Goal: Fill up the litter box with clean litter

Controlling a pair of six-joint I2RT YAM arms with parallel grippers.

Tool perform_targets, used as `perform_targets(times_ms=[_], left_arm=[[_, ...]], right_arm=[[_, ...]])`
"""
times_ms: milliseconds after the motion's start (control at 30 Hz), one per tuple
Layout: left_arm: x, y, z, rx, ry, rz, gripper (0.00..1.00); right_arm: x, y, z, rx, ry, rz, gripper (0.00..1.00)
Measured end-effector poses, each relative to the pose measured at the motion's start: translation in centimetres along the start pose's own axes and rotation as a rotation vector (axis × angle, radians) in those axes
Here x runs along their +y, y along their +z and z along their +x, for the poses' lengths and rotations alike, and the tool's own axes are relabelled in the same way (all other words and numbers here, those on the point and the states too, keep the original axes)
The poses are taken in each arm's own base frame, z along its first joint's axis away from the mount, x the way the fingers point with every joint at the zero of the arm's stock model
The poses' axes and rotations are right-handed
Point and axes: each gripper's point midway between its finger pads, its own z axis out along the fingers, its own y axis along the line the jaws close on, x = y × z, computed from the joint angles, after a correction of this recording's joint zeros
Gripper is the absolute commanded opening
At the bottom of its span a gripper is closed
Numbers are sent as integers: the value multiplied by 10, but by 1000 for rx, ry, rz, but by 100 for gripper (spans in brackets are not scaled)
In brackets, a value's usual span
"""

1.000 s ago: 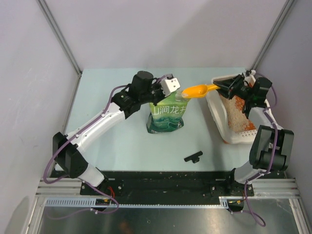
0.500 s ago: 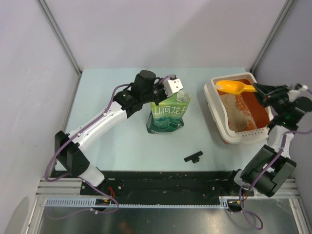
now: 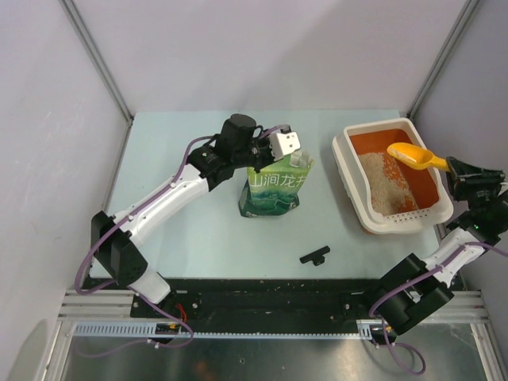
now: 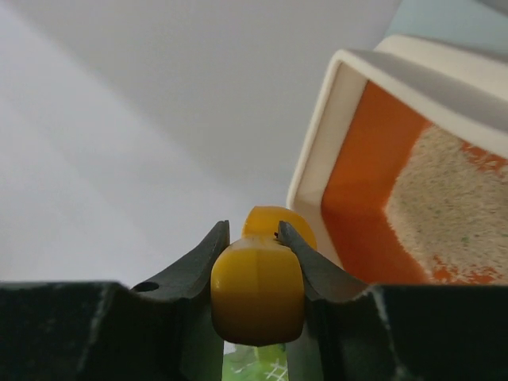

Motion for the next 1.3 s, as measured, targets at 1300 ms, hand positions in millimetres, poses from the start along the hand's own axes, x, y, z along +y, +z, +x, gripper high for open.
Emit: perform_targets(times_ms=[1300], left_arm=[[-10,-1,-1,-40,-52,62,0]], right_arm=[[13,17,70,113,-1044,236,0]])
